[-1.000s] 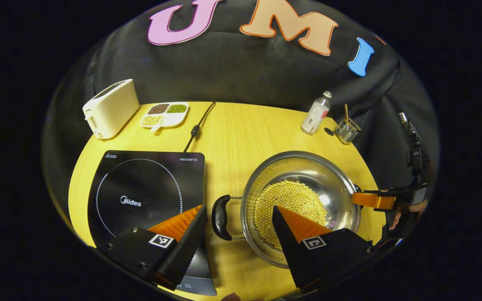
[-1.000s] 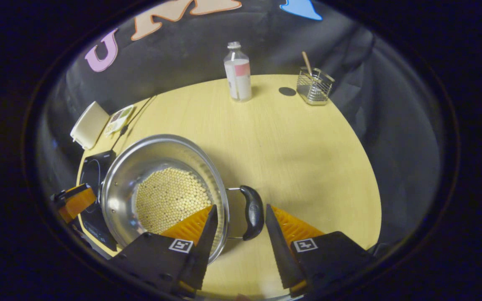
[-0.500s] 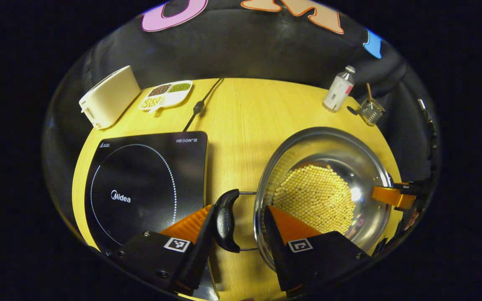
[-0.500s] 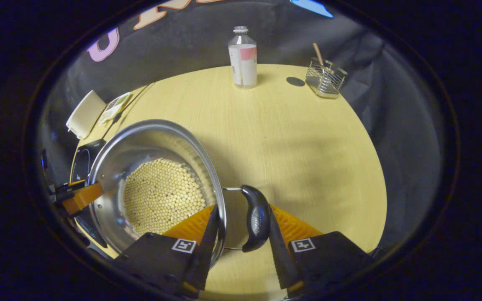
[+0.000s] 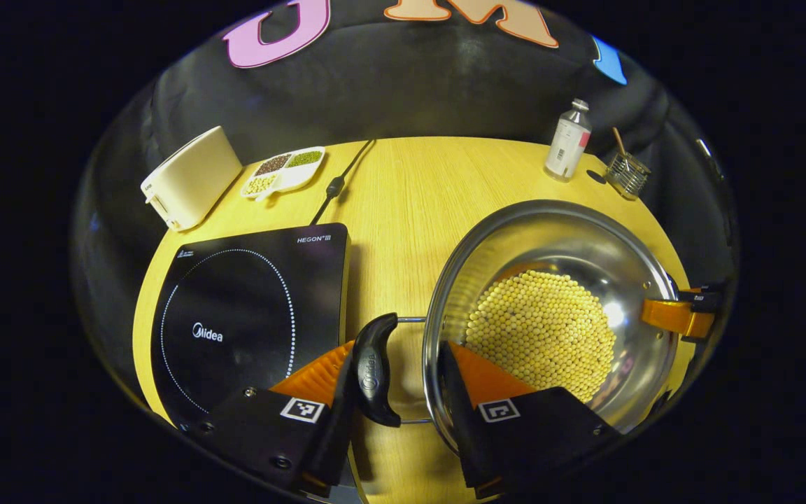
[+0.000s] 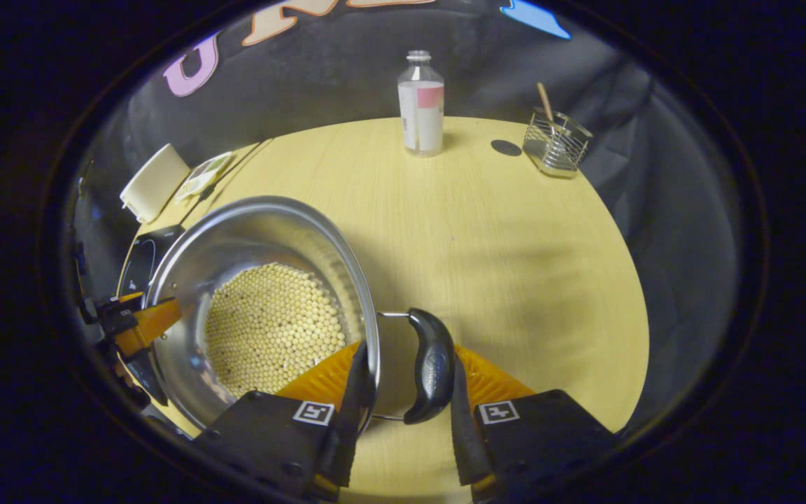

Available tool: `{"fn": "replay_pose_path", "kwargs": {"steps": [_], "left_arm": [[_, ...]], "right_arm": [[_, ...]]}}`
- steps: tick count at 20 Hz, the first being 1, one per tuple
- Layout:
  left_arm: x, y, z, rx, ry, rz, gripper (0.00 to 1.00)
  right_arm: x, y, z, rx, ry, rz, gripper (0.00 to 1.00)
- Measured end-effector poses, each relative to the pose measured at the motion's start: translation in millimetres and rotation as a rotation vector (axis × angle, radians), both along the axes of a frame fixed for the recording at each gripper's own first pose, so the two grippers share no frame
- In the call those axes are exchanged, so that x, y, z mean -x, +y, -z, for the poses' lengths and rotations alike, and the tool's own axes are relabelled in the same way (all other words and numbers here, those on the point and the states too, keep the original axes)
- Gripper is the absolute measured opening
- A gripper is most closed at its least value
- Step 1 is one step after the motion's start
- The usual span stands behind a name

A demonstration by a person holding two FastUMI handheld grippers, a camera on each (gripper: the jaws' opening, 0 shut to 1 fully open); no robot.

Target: First push the handle of the pot to place it horizontally, then grasp the pot with both hands and set it on the induction cooktop.

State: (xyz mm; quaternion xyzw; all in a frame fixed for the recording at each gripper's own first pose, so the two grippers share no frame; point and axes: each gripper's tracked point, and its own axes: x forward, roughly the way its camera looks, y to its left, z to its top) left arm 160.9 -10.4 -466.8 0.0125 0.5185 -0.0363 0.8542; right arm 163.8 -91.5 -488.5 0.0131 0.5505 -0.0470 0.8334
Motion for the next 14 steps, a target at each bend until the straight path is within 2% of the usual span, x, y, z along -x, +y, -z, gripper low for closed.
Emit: {"fn": "replay_pose_path", "kwargs": {"steps": [2,3,4,5,7,8,9,10,13,14], "left_arm": [[0,2,-1,0.014,0.027,0.013,0.67],[3,1,-4,0.037,0.041,-0.017,0.67],[6,0,-8,0.058,0.037,-0.053,0.62],[12,2,-13,0.058,0.027,-0.059,0.61],[27,4,-27,0.042,-0.002,-0.036,0.6],[33,5,-31,0.035,-0.007,-0.034,0.6],[38,8,-37,0.034,-0.007,-0.047,0.59],[43,13,-42,0.033,-0.005,-0.061,0.59],[48,33,-60,-0.001,0.01,-0.078,0.58],[48,41,-65,-0.013,0.011,-0.077,0.58]], "right_arm": [[2,0,-2,-0.007,0.0,0.018,0.6],[2,1,-3,-0.007,0.002,0.03,0.52],[3,2,-1,-0.018,0.009,0.033,0.51],[1,3,-2,-0.036,0.001,0.035,0.55],[-1,-1,-3,-0.051,-0.002,0.02,0.51],[-3,-1,-3,-0.058,0.001,0.012,0.55],[-5,1,-3,-0.067,0.0,0.006,0.51],[-3,3,-3,-0.074,-0.005,-0.005,0.55],[-13,10,-6,-0.107,-0.016,-0.022,0.55],[-12,11,-1,-0.12,-0.015,-0.021,0.51]]}}
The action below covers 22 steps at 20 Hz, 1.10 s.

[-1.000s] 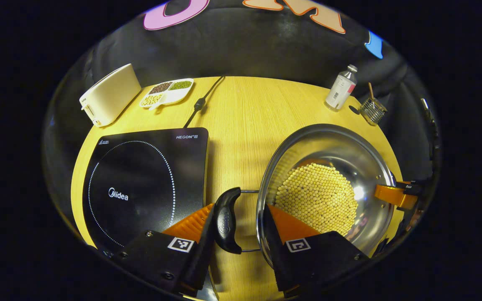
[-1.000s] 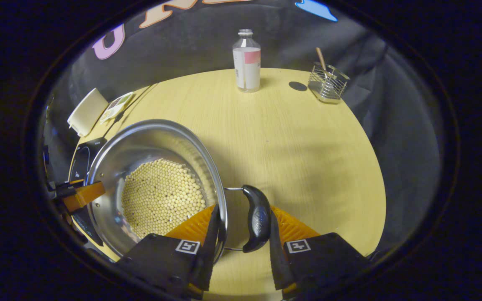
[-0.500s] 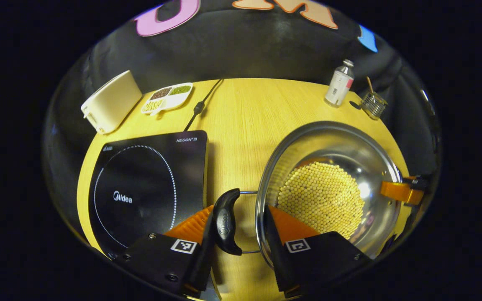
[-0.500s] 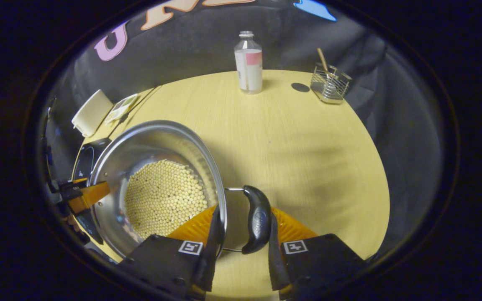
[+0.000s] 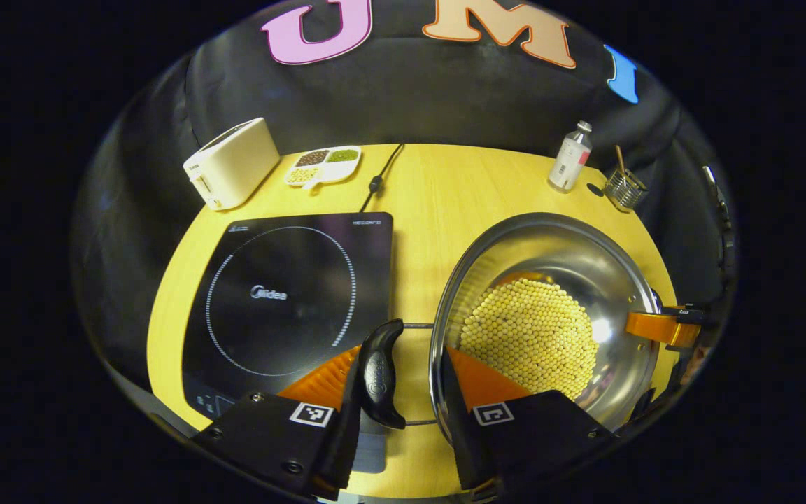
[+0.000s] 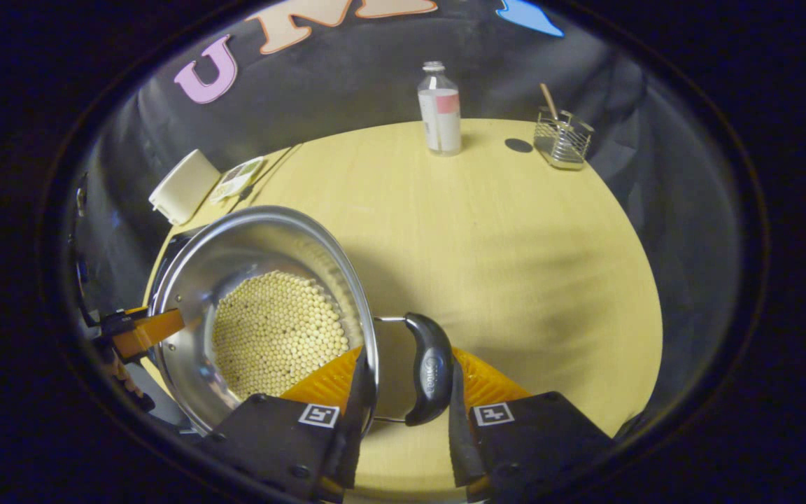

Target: First push the handle of the pot to place it horizontally, then grasp the pot with both hands and set it on the induction cooktop.

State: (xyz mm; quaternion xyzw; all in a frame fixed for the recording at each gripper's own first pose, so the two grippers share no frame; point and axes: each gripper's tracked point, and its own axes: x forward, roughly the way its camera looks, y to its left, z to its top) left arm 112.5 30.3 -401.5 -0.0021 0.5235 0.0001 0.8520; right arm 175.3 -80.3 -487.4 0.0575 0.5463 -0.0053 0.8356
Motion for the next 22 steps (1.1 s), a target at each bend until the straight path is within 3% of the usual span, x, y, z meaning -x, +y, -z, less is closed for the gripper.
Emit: {"fn": "replay_pose_path", "kwargs": {"steps": [6,8,11,15,16,17,18,21,22], "left_arm": [[-10,48,-16,0.023,-0.033,0.024,0.58],[-14,74,-15,0.03,-0.043,0.037,0.58],[-21,121,-15,0.045,-0.052,0.066,0.58],[-28,176,-1,0.064,-0.039,0.095,0.58],[-29,188,1,0.07,-0.031,0.092,0.58],[-29,197,4,0.08,-0.02,0.088,0.57],[-31,205,4,0.093,-0.023,0.085,0.58],[-47,226,7,0.076,-0.048,0.135,0.57],[-49,230,8,0.079,-0.039,0.144,0.58]], "right_arm": [[-3,9,-2,0.015,-0.018,0.029,0.51],[-6,16,-3,0.036,-0.03,0.033,0.55],[-1,32,-6,0.057,-0.021,0.056,0.51],[2,47,-9,0.094,-0.004,0.089,0.54],[3,53,-8,0.112,0.002,0.075,0.51],[2,54,-8,0.13,0.0,0.058,0.54],[-1,53,-9,0.144,-0.007,0.056,0.51],[1,61,-9,0.147,0.004,0.082,0.55],[1,63,-9,0.152,0.013,0.087,0.51]]}}
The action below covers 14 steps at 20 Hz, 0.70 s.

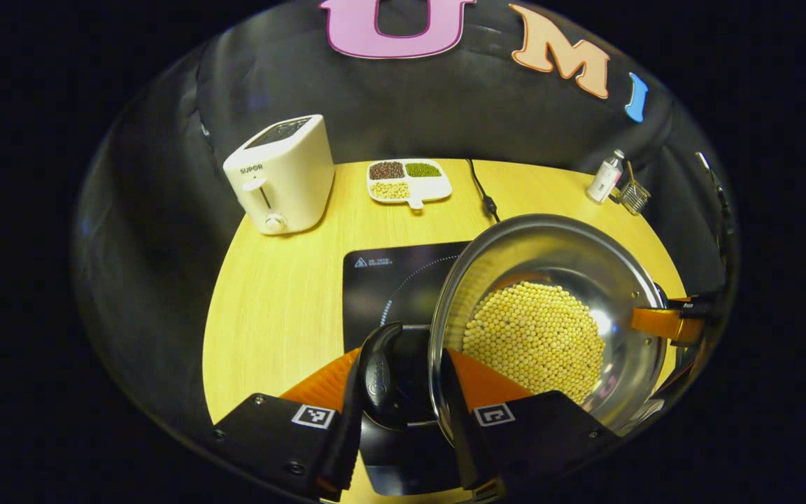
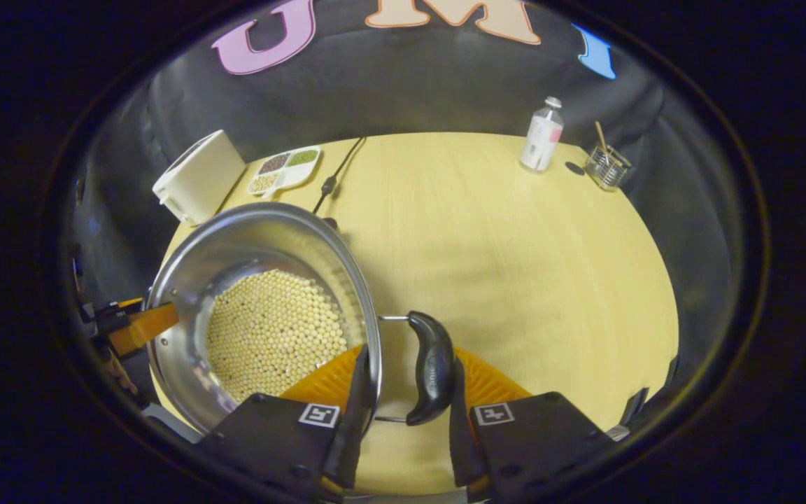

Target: First push the handle of the pot to place it horizontally, then grasp the pot with both hands and set it on the induction cooktop.

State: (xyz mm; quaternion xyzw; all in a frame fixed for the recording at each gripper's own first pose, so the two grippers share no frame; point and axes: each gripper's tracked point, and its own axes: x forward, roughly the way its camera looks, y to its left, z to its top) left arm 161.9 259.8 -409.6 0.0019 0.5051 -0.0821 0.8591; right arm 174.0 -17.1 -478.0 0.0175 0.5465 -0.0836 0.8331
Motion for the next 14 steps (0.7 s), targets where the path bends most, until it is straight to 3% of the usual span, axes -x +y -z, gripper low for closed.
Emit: {"fn": "replay_pose_path", "kwargs": {"steps": [3,4,5,7,12,13,14], "left_arm": [[-9,6,2,0.007,-0.002,0.014,0.56],[-12,9,2,0.002,-0.014,0.025,0.58],[-15,12,3,0.0,-0.015,0.027,0.58],[-22,19,4,-0.005,-0.016,0.022,0.57],[-29,34,6,-0.03,-0.015,0.015,0.56],[-31,35,7,-0.038,-0.018,0.016,0.57],[-32,36,7,-0.043,-0.023,0.017,0.57]], "right_arm": [[1,0,-2,0.006,0.016,0.017,0.55],[1,2,-4,0.007,0.016,0.023,0.51],[-1,4,-4,0.011,0.016,0.022,0.55],[-2,6,-3,0.013,0.017,0.011,0.51],[-6,11,-3,0.008,0.026,-0.003,0.51],[-9,13,-4,0.007,0.024,-0.007,0.55],[-10,13,-2,0.009,0.017,-0.015,0.51]]}}
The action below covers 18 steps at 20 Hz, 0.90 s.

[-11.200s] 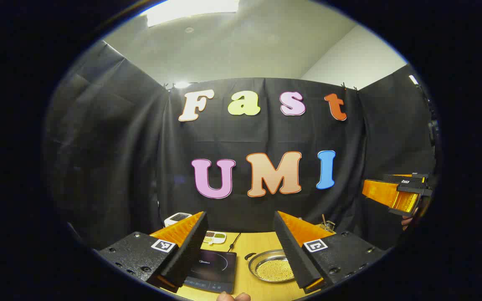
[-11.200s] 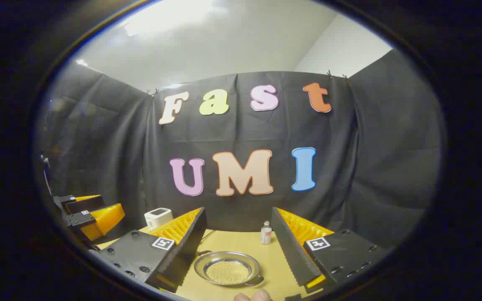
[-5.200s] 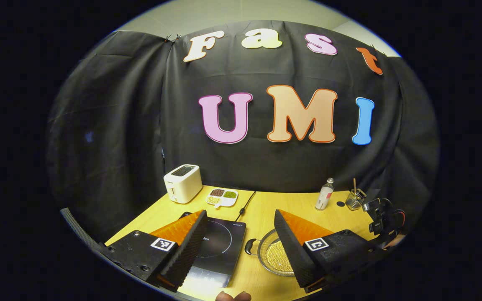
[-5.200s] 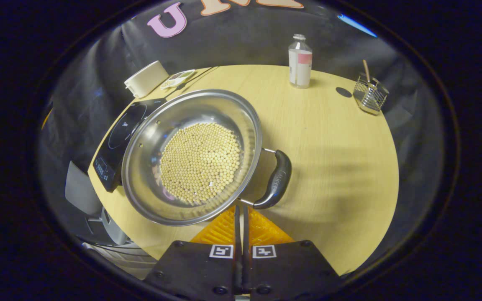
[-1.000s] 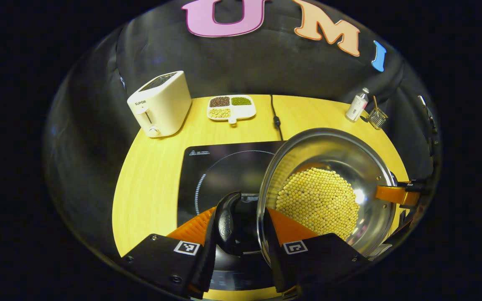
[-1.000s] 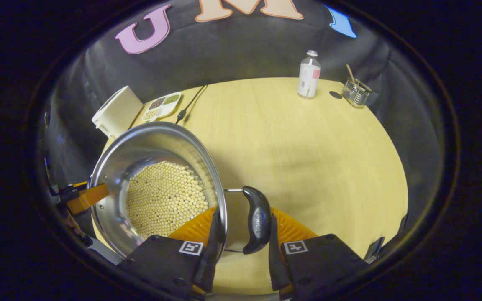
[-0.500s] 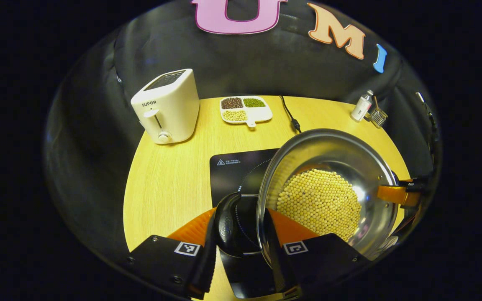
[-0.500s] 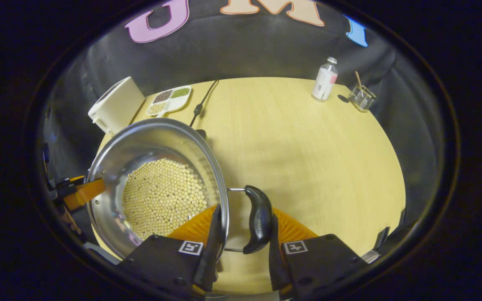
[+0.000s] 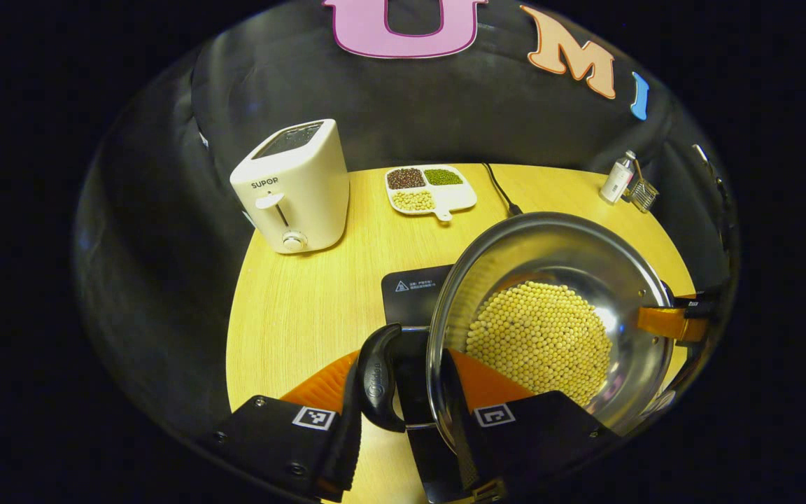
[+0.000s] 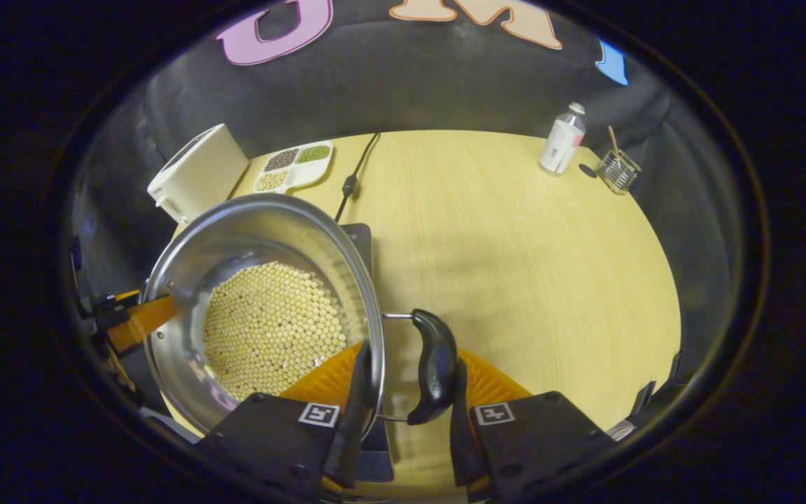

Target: First push the handle of the pot to place it horizontally, then grasp the pot with both hands and set it on the induction cooktop.

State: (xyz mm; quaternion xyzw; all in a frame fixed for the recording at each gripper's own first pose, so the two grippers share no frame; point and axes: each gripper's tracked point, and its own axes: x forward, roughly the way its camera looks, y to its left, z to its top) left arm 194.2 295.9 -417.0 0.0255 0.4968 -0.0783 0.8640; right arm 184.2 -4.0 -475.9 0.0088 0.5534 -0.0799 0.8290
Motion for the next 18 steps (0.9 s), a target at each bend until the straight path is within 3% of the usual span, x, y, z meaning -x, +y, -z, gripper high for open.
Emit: {"fn": "replay_pose_path", "kwargs": {"steps": [6,18], "left_arm": [[0.9,0.0,0.4,0.006,0.0,-0.001,0.58],[1.7,-1.2,-0.6,0.018,-0.005,-0.007,0.58]], "right_arm": [[-4.9,-0.4,-0.4,-0.012,-0.024,-0.022,0.55],[-7.3,-0.9,-1.0,-0.022,-0.032,-0.033,0.52]]}}
